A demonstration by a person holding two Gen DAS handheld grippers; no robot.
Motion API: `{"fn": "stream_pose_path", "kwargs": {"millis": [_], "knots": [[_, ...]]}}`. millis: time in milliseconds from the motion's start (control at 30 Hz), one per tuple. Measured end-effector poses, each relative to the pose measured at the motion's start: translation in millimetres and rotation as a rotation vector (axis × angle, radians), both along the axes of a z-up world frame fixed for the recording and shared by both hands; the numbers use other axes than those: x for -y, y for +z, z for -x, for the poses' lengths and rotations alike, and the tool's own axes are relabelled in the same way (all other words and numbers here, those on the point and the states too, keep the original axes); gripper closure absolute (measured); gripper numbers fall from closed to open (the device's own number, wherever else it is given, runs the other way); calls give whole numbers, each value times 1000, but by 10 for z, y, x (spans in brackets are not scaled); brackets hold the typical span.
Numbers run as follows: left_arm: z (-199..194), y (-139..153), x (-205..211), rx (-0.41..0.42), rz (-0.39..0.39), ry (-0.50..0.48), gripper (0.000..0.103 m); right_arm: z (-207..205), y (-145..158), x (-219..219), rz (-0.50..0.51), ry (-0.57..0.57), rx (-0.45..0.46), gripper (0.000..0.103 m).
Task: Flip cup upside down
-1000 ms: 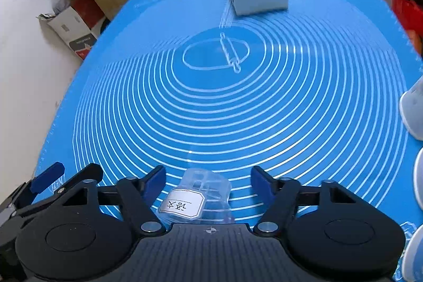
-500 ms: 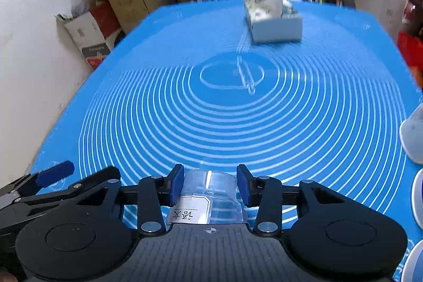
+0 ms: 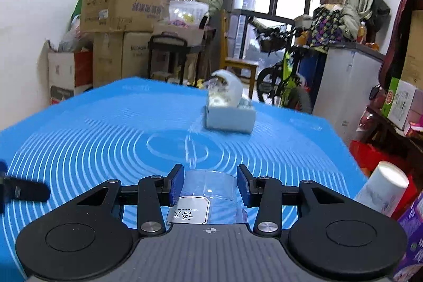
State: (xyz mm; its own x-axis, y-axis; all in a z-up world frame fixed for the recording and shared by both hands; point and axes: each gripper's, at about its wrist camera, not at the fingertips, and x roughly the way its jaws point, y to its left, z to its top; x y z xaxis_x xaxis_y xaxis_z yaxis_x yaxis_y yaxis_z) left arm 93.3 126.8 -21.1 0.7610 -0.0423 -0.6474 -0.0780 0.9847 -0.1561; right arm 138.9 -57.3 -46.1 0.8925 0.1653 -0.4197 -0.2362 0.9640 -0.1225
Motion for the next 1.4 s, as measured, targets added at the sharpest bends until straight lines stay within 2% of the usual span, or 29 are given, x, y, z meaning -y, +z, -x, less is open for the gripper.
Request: {"fn": "stream_pose_path", "kwargs": {"millis": [133, 333, 533, 667, 800, 1100, 1233, 1400], "knots": [[3, -9, 39, -2, -3, -13, 9, 182, -2, 3, 31, 25, 21, 54], [61, -8, 153, -3, -12, -55, 9, 400, -18, 90, 30, 29, -3, 55], [126, -15, 361, -6, -71, -99, 9, 412, -30, 149, 27, 9, -37, 55], [197, 15, 466, 2, -100, -118, 9, 497, 69, 214, -3, 12, -47, 38], [336, 82, 562, 19, -106, -140, 9, 748, 192, 359, -31, 20, -56, 27], [656, 84, 818, 18, -115, -200, 9, 1381, 184, 721, -45, -17, -115, 25], [770, 84, 905, 20, -113, -203, 9, 1489, 147, 814, -47, -15, -156, 25], [859, 65, 990, 17, -141, -211, 9, 1552, 148, 824, -27, -3, -163, 25]]}}
